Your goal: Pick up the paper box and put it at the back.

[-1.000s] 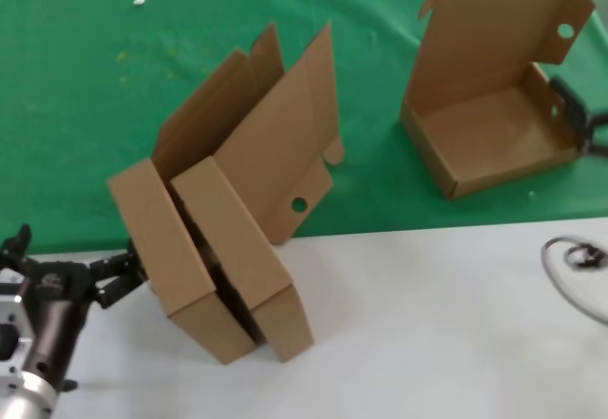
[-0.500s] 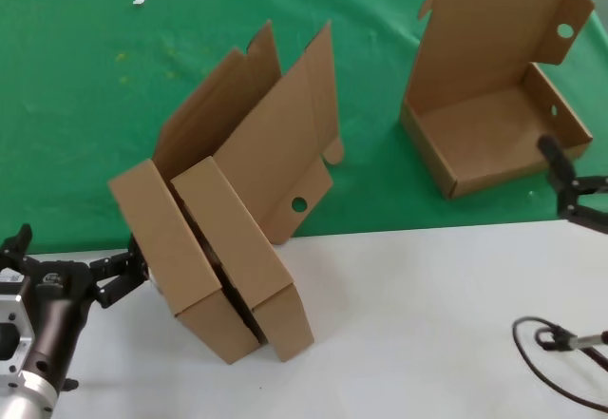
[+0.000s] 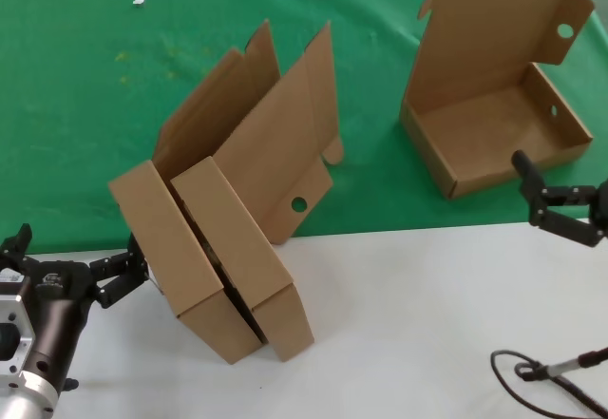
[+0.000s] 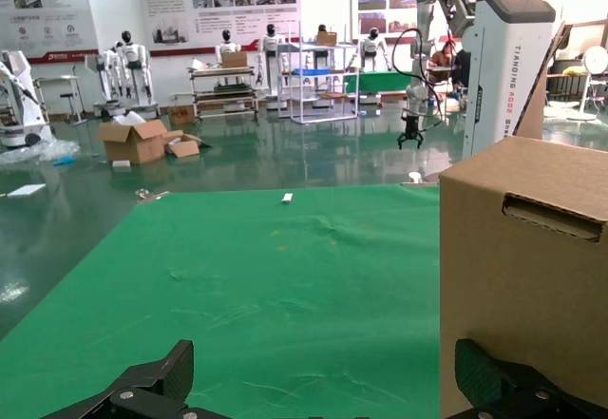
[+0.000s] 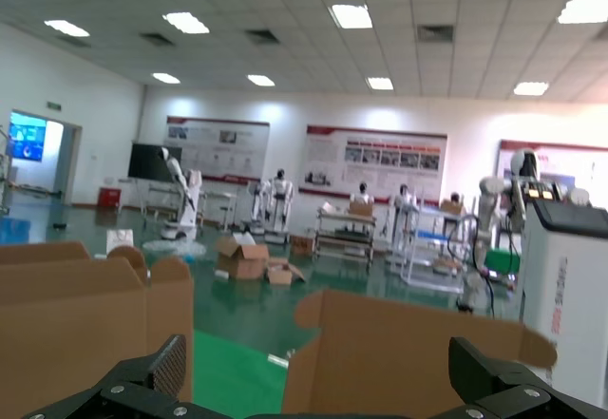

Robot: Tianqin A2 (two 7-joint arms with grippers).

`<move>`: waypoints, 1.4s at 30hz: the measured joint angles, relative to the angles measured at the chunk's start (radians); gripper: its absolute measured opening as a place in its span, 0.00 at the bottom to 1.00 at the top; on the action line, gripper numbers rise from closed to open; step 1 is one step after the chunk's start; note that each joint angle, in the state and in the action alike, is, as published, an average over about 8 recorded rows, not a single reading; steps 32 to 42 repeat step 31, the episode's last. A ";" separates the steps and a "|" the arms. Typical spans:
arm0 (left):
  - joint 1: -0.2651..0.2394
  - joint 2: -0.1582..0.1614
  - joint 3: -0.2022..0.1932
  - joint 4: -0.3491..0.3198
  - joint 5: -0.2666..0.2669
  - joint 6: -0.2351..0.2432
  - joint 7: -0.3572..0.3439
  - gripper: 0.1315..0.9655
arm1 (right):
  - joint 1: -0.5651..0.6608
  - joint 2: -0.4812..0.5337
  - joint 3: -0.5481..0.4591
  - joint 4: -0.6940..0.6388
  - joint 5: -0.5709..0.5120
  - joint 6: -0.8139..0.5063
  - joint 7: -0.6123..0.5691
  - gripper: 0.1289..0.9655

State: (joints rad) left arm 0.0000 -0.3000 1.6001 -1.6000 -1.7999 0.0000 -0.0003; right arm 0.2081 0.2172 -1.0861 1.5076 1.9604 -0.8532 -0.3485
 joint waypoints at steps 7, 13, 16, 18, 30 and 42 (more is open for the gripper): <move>0.000 0.000 0.000 0.000 0.000 0.000 0.000 1.00 | -0.026 0.010 -0.064 0.011 -0.020 0.107 0.044 1.00; 0.000 0.000 0.000 0.000 0.000 0.000 0.000 1.00 | -0.048 0.019 -0.120 0.022 -0.037 0.199 0.081 1.00; 0.000 0.000 0.000 0.000 0.000 0.000 0.000 1.00 | -0.060 0.024 -0.147 0.026 -0.046 0.244 0.100 1.00; 0.000 0.000 0.000 0.000 0.000 0.000 0.000 1.00 | -0.067 0.027 -0.166 0.030 -0.052 0.275 0.112 1.00; 0.000 0.000 0.000 0.000 0.000 0.000 0.001 1.00 | -0.108 0.043 -0.267 0.048 -0.083 0.444 0.181 1.00; 0.000 0.000 0.000 0.000 0.000 0.000 0.001 1.00 | -0.110 0.044 -0.272 0.049 -0.085 0.452 0.184 1.00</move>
